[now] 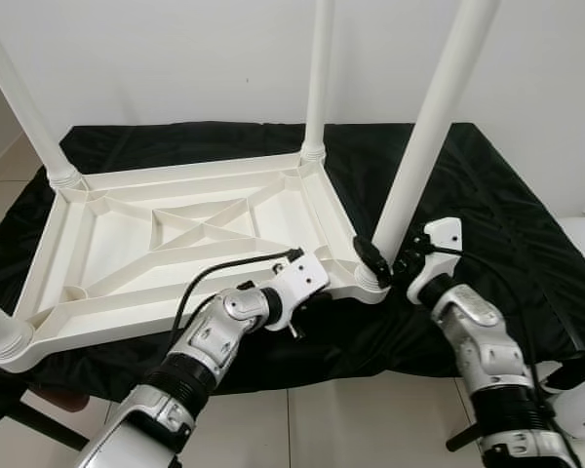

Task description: Building children table

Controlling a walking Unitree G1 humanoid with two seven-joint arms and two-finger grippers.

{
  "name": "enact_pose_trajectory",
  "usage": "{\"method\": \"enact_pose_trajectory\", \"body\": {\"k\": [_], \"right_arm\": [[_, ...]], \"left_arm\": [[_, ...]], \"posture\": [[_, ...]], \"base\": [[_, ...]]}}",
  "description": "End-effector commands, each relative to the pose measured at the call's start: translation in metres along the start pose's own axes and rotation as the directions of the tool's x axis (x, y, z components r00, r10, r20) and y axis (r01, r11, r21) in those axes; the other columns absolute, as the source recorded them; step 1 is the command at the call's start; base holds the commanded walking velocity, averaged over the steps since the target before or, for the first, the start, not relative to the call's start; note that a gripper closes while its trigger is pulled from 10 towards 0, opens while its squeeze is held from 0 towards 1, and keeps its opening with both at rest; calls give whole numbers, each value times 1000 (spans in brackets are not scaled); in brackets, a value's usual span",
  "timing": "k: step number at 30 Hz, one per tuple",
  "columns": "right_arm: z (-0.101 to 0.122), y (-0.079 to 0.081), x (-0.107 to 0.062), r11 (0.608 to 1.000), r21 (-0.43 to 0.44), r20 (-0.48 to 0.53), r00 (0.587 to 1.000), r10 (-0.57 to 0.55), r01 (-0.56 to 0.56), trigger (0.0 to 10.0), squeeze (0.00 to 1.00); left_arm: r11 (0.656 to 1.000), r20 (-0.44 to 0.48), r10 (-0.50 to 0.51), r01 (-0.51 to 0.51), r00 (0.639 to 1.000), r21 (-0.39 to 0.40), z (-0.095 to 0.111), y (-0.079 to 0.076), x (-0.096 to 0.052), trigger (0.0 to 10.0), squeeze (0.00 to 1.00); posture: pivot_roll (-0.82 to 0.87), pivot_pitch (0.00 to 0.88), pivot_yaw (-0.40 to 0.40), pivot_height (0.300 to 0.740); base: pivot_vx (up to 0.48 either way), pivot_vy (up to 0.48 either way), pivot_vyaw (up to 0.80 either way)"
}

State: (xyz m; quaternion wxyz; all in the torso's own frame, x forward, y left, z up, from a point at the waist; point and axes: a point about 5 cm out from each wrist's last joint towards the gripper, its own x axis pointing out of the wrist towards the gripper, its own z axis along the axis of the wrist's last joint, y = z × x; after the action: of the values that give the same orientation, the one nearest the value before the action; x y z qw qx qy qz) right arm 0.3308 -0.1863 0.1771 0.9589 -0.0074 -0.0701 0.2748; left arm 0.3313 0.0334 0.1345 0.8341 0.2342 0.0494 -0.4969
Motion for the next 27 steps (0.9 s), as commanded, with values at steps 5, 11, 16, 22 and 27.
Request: {"method": "enact_pose_trajectory", "body": {"k": [5, 11, 16, 22, 27], "right_arm": [[-12, -13, -12, 977, 25, -125, 969, 211, -210, 10000, 0], [-18, -19, -15, 956, 31, -186, 938, 293, -293, 10000, 0], [-18, -19, -14, 950, 41, -188, 931, 313, -311, 10000, 0], [-19, -14, -4, 936, 38, -172, 920, 352, -351, 10000, 0], [-18, -13, 8, 933, 11, -156, 921, 358, -361, 10000, 0]], "left_arm": [[996, -35, -89, 89, 995, -2, -8, -6, -1, 10000, 0], [996, -33, -87, 87, 996, -2, -7, -6, -1, 10000, 0], [996, -33, -87, 87, 996, -2, -7, -6, -1, 10000, 0], [996, -29, -90, 90, 996, -2, -5, -6, 0, 10000, 0], [996, -30, -91, 91, 995, 0, -5, -6, 0, 10000, 0]], "posture": [[-108, 85, 52, 740], [-105, 83, 52, 740], [-107, 83, 54, 740], [-109, 84, 58, 740], [-104, 86, 61, 740]], "base": [[0, 0, 0], [0, 0, 0], [0, 0, 0], [0, 0, 0], [0, 0, 0]]}}
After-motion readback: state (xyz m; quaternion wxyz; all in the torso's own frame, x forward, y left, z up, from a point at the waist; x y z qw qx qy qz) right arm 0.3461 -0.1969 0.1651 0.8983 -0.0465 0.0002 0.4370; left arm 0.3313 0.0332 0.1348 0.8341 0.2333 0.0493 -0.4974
